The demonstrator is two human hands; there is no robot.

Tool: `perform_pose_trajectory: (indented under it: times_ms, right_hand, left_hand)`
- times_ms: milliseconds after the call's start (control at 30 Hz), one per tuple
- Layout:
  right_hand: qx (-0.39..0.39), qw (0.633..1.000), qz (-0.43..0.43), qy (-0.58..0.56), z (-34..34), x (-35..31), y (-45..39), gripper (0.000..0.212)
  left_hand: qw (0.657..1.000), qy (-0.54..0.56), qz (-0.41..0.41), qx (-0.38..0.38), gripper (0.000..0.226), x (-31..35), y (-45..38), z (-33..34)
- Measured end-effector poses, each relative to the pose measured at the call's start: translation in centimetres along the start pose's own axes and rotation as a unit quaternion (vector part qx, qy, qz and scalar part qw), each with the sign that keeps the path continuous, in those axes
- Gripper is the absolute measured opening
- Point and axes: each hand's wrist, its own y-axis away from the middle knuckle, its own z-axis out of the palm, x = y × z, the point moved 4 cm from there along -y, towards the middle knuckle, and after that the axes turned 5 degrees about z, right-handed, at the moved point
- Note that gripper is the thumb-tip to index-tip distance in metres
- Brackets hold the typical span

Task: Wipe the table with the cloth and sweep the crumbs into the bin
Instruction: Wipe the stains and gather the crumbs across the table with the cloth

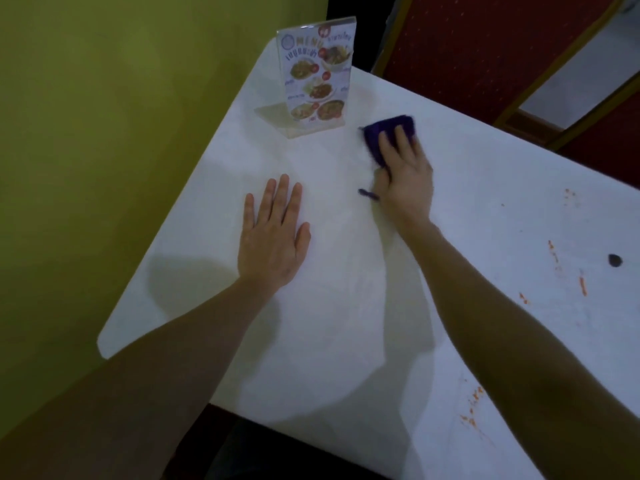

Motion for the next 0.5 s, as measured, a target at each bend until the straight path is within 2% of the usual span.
perform_pose_trajectory:
  times_ms: [133,233,400,500]
  right_hand:
    - [-0.024,0.999,-0.039,0.008,-0.2,-1.0,8.7,0.059]
    - [-0.019,0.999,-0.033,0.019,-1.7,1.5,14.1,0.057]
    - [0.005,0.993,0.114,0.030,-4.7,8.8,14.8,0.057]
    - [0.029,0.972,0.233,0.005,-4.9,8.6,12.0,0.056]
  left_hand:
    - [1.000,-0.004,0.002,0.005,0.064,0.1,0.1,0.0]
    - [1.000,0.001,0.014,0.009,0.062,0.0,0.1,0.0]
    - [1.000,0.019,0.019,0.000,0.063,-0.1,-0.1,-0.1]
    - [0.999,0.028,0.023,-0.003,0.063,-0.1,0.0,-0.3]
